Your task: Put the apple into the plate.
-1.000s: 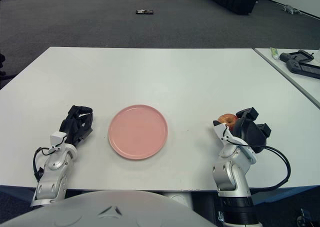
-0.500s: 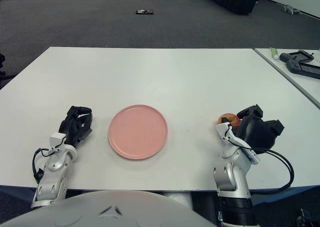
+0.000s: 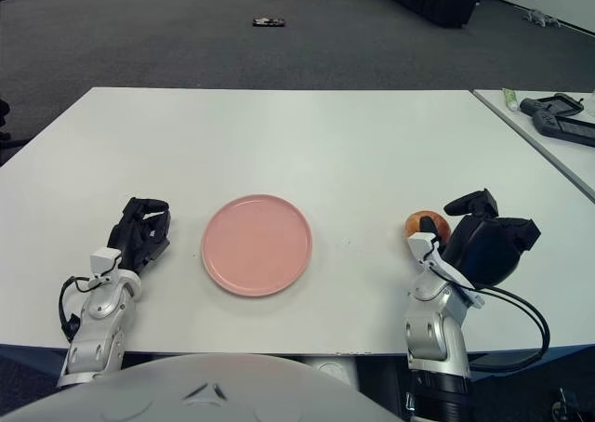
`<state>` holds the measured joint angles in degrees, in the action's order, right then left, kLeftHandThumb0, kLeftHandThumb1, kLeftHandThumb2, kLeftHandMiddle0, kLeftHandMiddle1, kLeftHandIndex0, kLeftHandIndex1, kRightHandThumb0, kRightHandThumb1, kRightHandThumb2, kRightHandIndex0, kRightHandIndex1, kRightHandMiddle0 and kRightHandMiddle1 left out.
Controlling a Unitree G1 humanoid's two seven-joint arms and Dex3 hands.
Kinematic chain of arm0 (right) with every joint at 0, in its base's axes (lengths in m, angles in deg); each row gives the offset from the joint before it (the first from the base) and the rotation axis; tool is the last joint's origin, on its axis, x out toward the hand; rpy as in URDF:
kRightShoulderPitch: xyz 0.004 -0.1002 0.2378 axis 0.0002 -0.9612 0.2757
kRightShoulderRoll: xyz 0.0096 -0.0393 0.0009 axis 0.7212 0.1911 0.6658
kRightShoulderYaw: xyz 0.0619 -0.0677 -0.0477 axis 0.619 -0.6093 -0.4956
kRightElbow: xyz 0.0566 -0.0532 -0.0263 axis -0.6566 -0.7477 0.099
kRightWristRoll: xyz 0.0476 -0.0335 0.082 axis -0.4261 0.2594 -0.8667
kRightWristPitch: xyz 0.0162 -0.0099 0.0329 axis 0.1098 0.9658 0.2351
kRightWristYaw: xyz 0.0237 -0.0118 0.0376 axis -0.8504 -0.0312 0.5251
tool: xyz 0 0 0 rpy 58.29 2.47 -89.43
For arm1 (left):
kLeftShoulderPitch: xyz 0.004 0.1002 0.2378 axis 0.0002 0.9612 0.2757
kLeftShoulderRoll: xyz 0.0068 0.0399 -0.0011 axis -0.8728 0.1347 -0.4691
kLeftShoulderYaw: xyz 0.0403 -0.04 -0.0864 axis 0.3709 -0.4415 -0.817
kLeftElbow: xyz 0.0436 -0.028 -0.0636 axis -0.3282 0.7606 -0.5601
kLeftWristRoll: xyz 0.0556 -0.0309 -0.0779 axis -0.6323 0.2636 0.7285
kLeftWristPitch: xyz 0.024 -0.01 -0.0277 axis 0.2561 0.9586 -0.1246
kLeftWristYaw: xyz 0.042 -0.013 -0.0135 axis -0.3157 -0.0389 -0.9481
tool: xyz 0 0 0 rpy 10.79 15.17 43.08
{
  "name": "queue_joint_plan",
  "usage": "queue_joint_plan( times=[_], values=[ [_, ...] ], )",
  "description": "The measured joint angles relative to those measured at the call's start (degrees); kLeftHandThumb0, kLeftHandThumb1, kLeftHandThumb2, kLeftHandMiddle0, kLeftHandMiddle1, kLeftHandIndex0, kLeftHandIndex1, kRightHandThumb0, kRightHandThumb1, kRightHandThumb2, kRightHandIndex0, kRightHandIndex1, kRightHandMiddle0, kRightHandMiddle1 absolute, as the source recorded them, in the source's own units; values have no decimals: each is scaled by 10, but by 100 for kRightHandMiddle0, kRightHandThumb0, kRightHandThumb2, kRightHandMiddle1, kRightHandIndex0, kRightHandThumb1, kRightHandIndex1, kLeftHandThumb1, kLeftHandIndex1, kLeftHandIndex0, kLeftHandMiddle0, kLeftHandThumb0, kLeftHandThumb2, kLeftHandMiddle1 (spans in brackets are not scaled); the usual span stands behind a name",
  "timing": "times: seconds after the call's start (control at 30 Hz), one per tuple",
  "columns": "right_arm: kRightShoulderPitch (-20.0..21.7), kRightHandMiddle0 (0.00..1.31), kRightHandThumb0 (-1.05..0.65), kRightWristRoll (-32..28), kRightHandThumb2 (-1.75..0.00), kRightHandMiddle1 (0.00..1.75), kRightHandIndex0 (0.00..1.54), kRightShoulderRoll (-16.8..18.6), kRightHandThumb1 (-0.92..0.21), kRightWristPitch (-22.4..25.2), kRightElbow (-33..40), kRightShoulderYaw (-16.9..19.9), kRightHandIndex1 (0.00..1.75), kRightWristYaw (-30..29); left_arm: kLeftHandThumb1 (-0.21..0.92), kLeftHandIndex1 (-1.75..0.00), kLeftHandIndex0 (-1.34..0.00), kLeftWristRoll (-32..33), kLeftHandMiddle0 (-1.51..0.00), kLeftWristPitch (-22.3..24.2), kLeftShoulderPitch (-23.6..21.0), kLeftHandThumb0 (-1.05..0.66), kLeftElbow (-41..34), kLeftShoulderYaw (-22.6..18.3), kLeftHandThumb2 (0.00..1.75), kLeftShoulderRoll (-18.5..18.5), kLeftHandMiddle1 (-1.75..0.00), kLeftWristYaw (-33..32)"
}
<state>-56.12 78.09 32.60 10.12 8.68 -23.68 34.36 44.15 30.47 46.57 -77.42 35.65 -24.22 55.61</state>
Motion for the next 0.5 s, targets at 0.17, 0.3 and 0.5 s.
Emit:
queue_joint_plan(
  times=[0.17,0.3,0.5],
  values=[
    [0,68,0,-36,-172,175,96,0,8,-96,-29,16,161,-40,92,-175,-20,0,-50,0,0,-35,0,-3,53,1,-134,0],
    [2,69,0,-62,-174,175,97,0,9,-191,-61,29,161,-76,92,-175,-20,1,-50,0,0,-35,0,-5,53,3,-134,0],
    [7,67,0,-65,-172,175,95,-4,8,-268,-105,41,163,-109,92,-175,-20,1,-49,-1,1,-35,0,-7,53,3,-135,-1]
  ],
)
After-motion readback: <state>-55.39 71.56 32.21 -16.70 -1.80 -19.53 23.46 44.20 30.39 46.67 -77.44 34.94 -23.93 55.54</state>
